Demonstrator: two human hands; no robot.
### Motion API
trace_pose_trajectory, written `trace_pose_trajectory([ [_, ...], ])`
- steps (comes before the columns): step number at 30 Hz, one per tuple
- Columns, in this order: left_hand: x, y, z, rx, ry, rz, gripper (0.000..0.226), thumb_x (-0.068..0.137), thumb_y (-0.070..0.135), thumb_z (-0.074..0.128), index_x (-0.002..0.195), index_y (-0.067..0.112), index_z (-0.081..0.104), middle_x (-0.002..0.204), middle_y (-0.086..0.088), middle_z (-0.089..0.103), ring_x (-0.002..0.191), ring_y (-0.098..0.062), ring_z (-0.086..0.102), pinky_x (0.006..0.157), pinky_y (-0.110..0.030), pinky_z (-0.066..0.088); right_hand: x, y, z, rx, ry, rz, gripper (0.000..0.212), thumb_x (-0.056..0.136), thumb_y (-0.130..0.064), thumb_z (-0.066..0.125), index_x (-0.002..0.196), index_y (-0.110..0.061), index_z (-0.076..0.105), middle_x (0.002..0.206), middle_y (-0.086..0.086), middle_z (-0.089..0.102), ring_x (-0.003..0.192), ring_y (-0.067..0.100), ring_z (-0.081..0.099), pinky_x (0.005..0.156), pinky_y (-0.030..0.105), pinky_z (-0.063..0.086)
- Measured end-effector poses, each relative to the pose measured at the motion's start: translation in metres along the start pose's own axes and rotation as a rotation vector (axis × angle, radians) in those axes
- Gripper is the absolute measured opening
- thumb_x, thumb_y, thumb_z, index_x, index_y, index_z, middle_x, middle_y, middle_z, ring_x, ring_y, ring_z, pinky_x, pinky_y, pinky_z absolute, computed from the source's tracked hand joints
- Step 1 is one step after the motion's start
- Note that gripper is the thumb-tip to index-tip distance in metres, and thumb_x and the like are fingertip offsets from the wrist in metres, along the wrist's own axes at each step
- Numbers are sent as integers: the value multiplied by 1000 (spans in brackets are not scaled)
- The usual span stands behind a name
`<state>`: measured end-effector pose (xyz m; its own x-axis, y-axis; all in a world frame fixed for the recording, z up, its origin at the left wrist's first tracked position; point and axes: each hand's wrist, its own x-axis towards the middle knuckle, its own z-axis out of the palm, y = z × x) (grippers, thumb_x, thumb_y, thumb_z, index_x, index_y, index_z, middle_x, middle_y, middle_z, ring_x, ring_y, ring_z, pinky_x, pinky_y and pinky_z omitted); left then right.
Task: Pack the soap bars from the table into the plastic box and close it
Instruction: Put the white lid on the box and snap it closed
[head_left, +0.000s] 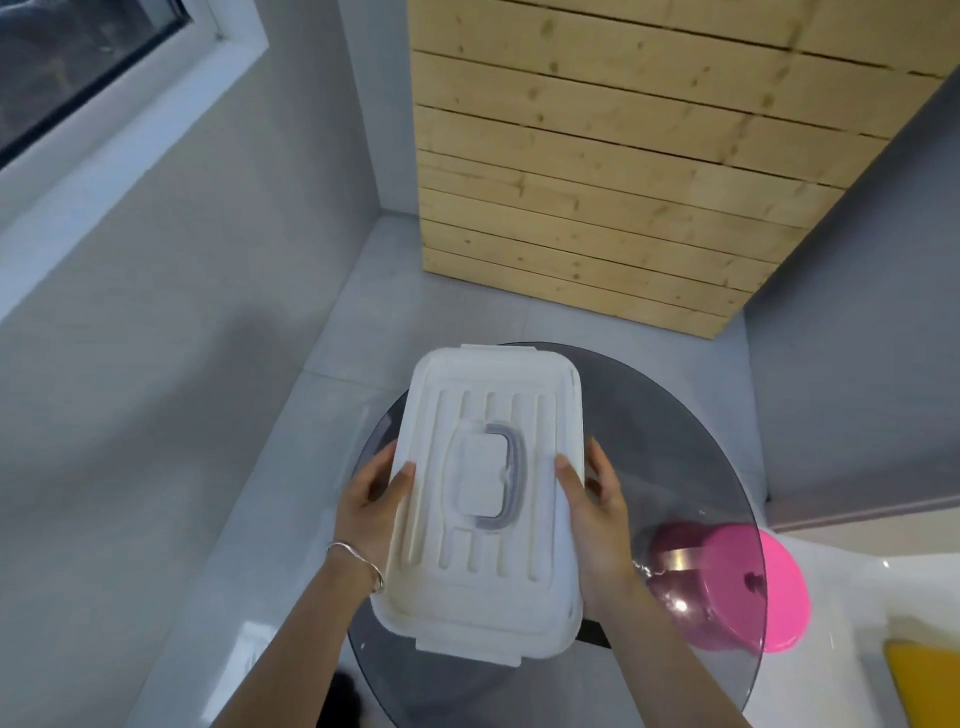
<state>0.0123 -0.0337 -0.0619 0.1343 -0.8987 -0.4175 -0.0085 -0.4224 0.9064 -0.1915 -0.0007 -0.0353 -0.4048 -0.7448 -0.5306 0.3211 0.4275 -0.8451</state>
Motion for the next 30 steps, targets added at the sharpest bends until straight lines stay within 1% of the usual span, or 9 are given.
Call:
trace_pose_trajectory([
  [4,11,-2,4,49,-5,-23,26,87,24,57,111,29,63,96,14,68,82,-4,63,62,-7,51,13,10,3,-16,41,21,51,85,-33,67,134,-29,51,130,-1,58,117,23,59,102,45,47],
  [7,18,0,6,48,-32,8,27,87,18,56,104,39,64,91,24,69,80,5,63,59,-4,48,20,19,9,-2,106,48,47,89,-27,63,133,-22,49,127,0,59,115,21,58,98,35,45],
  [11,20,-8,3,67,-39,-46,27,88,26,55,112,37,57,102,20,64,91,-4,61,67,-13,48,22,24,11,-24,105,65,34,89,-29,63,121,-22,55,115,-1,64,103,16,61,87,29,46],
  [14,25,-14,-1,103,-52,-178,22,87,39,54,105,28,59,92,7,65,84,-16,61,64,-24,46,26,22,8,-37,64,103,37,88,-29,65,122,-18,57,115,2,66,110,24,61,98,42,49],
  [19,30,-14,6,152,-46,-274,32,84,51,51,75,21,51,72,-1,51,70,-21,50,64,-31,43,36,17,6,-34,41,91,36,86,-23,68,119,-11,59,92,1,63,93,24,60,100,50,48],
  [21,29,-17,7,134,-33,-304,38,82,54,52,81,15,52,76,-5,51,73,-24,50,69,-34,43,34,21,0,-53,38,116,39,83,-27,71,117,-13,59,101,6,66,100,29,64,98,47,50],
  [23,24,-19,10,105,0,-302,38,82,52,53,79,15,50,75,-5,51,72,-23,50,65,-31,42,27,30,-12,-97,33,132,41,81,-33,73,115,-16,60,111,7,67,106,27,64,96,42,52],
  [27,1,-26,34,23,115,-293,34,85,47,53,76,15,49,70,-1,50,65,-17,47,59,-27,37,9,48,-45,-199,58,121,36,77,-39,74,107,-22,63,108,-3,68,105,19,64,94,37,51],
  [30,-25,-32,68,-41,227,-290,36,87,48,49,78,13,47,73,-2,50,65,-17,48,56,-27,35,-1,53,-75,-184,152,48,37,77,-37,74,108,-23,60,109,-5,65,103,16,62,82,27,49],
])
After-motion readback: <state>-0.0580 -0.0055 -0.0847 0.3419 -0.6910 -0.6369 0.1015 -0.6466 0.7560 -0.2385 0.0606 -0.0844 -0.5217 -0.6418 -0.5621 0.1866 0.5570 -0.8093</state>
